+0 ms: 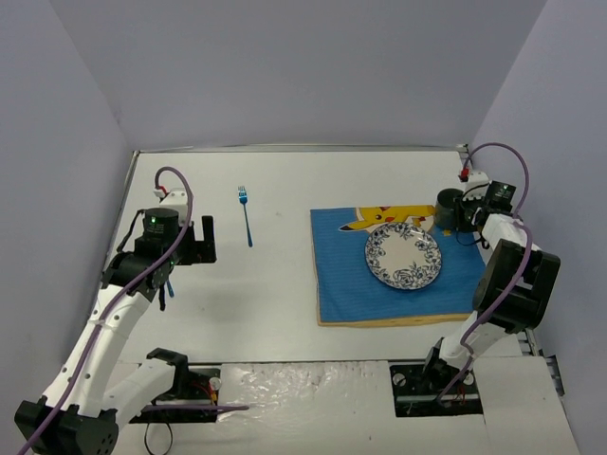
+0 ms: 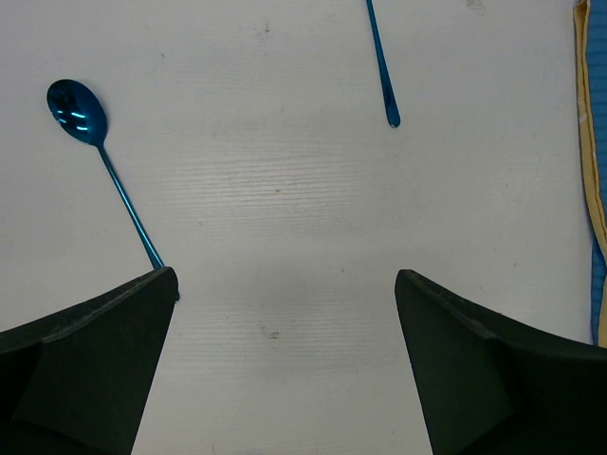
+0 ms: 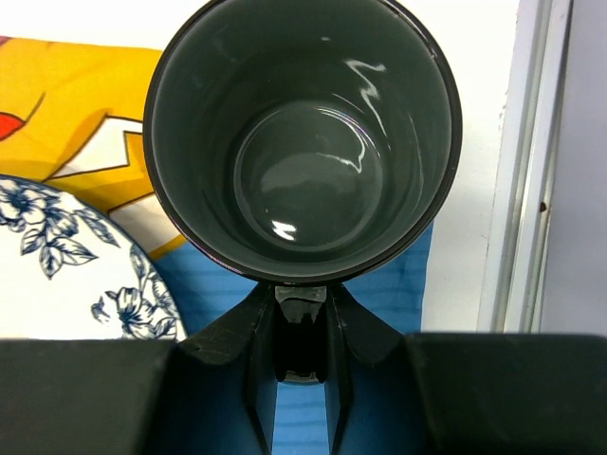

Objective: Set the dinner table for one person

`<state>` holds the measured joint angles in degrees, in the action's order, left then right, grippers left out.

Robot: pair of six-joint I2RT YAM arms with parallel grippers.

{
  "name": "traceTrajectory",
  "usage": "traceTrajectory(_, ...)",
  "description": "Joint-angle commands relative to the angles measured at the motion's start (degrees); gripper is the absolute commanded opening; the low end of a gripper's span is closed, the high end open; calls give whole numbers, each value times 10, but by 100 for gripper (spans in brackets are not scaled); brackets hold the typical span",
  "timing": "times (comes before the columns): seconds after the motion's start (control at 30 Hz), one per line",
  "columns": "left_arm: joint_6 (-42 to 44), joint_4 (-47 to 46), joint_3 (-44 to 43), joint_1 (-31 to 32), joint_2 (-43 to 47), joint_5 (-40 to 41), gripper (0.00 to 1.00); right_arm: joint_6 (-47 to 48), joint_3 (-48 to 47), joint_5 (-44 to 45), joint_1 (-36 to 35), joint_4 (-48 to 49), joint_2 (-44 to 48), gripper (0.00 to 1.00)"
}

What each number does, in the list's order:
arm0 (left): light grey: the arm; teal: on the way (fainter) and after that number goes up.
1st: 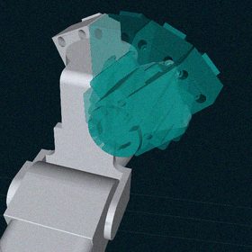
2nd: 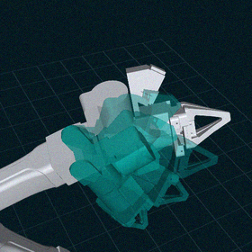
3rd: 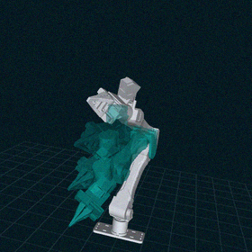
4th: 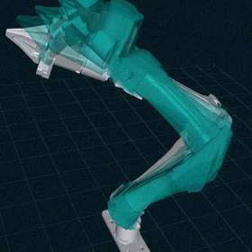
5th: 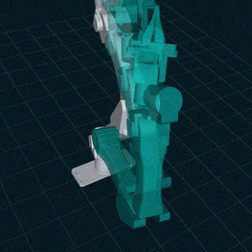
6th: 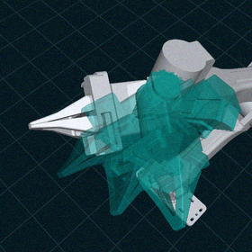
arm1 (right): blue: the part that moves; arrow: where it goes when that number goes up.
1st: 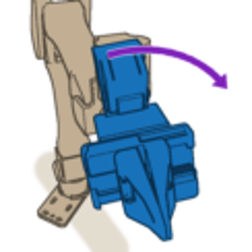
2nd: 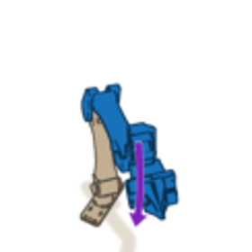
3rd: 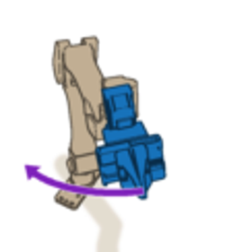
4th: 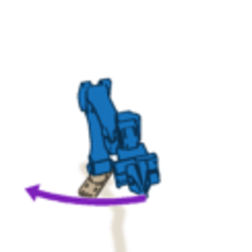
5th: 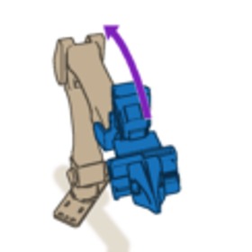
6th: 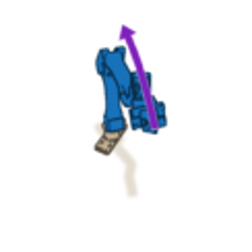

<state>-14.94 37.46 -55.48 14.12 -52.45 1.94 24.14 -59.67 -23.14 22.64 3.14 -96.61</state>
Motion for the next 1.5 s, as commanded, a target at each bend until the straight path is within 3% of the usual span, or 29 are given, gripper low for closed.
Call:
traceTrajectory(0.0, 11, -27, -4, -7, 3, 8, 97, 4, -46, -25, 6, 74, 3, 0)
traceTrajectory(0.63, 12, -34, 0, -19, -3, -4, 97, 17, -34, -20, 21, 78, -40, 1)
traceTrajectory(0.67, 12, -34, 0, -19, -3, -4, 97, 18, -29, -15, 23, 78, -42, 6)
traceTrajectory(0.83, 12, -34, 1, -19, 0, -4, 97, 14, -8, -1, 39, 79, -32, 48)
traceTrajectory(1.1, 9, -35, 1, -21, 8, -6, 97, -26, -10, -6, 41, 80, 55, 81)
traceTrajectory(1.27, 1, -34, 0, -26, 12, -7, 97, -89, -21, 18, 12, 84, 144, 99)
traceTrajectory(1.47, -24, -39, 1, -33, -7, -9, 97, -231, -10, 83, -110, 103, 258, 100)
